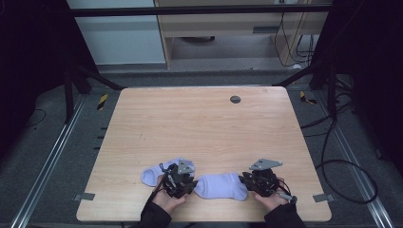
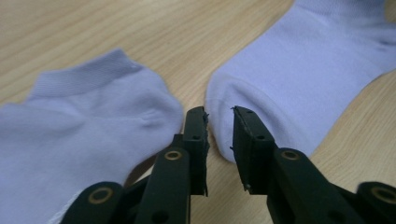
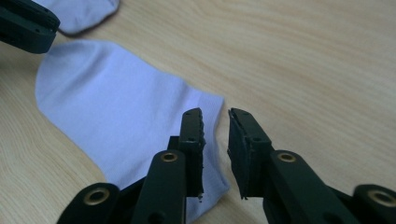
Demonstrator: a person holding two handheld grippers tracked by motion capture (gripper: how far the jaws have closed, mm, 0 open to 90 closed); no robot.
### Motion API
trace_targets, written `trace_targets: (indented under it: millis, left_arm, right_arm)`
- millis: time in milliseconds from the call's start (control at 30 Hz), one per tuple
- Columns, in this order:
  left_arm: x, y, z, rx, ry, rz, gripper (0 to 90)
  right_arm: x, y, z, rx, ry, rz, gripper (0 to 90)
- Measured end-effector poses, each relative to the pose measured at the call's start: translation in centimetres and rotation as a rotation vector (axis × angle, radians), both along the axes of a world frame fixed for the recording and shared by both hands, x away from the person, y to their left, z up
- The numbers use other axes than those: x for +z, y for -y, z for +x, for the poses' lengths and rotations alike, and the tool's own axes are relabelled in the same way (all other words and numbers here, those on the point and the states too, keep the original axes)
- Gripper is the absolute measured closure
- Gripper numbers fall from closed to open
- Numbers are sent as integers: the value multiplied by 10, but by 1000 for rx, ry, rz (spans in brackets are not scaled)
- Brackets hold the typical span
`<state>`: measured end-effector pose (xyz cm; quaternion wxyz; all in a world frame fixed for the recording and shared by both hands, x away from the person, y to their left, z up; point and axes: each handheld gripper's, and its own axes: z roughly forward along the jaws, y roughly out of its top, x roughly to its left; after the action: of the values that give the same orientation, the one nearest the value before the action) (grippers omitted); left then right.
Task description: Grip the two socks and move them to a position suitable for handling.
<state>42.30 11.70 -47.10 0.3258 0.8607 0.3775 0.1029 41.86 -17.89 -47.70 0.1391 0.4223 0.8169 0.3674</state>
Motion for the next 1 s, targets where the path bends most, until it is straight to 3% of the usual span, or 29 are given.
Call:
trace_targets:
  millis: [333, 433, 600, 800, 1000]
  left_arm:
    - [19, -41, 2, 77, 51, -27, 600]
    - [21, -62, 4, 128, 72, -26, 573]
    - [20, -89, 4, 192, 87, -17, 531]
    - [14, -122, 6, 273, 80, -19, 509]
    - [10, -137, 6, 306, 76, -13, 511]
  right_arm:
    - [16, -8, 2, -16, 47, 52, 611]
    - [21, -16, 5, -17, 63, 59, 588]
    - [29, -39, 13, -8, 89, 72, 545]
    - [28, -74, 25, 5, 88, 64, 495]
    - [22, -98, 34, 3, 79, 57, 467]
